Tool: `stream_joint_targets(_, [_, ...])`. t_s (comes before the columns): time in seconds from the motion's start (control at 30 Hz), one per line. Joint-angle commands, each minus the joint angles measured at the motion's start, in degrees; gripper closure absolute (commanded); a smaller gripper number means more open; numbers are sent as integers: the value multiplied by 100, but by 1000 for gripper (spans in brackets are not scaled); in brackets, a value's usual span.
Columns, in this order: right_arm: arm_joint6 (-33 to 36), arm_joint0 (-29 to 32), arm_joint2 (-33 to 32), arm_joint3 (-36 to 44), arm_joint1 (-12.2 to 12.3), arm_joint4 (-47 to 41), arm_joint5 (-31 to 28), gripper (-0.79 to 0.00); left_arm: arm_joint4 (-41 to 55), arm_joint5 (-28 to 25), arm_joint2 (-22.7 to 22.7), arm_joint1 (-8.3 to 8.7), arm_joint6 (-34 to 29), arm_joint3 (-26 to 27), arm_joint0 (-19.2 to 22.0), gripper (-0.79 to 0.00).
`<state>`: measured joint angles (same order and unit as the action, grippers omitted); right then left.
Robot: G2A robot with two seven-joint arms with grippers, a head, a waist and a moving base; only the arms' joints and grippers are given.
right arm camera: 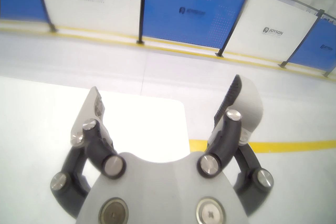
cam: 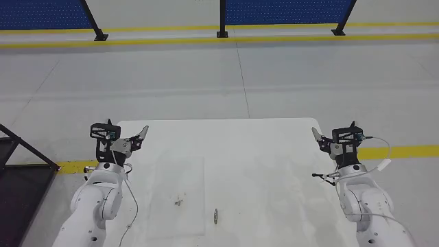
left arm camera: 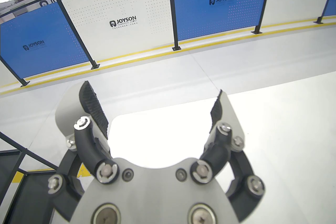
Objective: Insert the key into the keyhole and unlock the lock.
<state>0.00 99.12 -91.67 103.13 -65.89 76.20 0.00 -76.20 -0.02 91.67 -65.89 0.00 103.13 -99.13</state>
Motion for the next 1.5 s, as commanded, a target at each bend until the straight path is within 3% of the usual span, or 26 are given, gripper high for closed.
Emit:
stream_joint_targets(0.0, [0, 0, 0, 0, 0, 0, 0, -785, -13, -48, -5, -2, 18, -6, -59, -785])
stream_joint_targets(0.23, [0, 0, 0, 0, 0, 0, 0, -785, -220, -394, 320, 28, 281, 311, -894, -785])
stream_joint_targets(0.43, [0, 0, 0, 0, 0, 0, 0, -785, -109, -1376, 768, 75, 469, 906, -2108, -785])
stream_joint_targets(0.63, [0, 0, 0, 0, 0, 0, 0, -785, 38, -3090, 1011, 160, -194, 1529, -3138, -785])
stream_joint_targets(0.77, [0, 0, 0, 0, 0, 0, 0, -785, 126, -3404, 952, 180, -892, 1827, -3441, -785])
stream_joint_targets(0.93, [0, 0, 0, 0, 0, 0, 0, -785, 514, -3282, 560, 182, -2222, 2092, -3463, -785])
stream_joint_targets(1.1, [0, 0, 0, 0, 0, 0, 0, -785, 632, -2256, -15, 139, -3287, 1938, -3012, -785])
stream_joint_targets(1.47, [0, 0, 0, 0, 0, 0, 0, -785, -278, -693, -1196, 10, -3370, 987, -1841, -782])
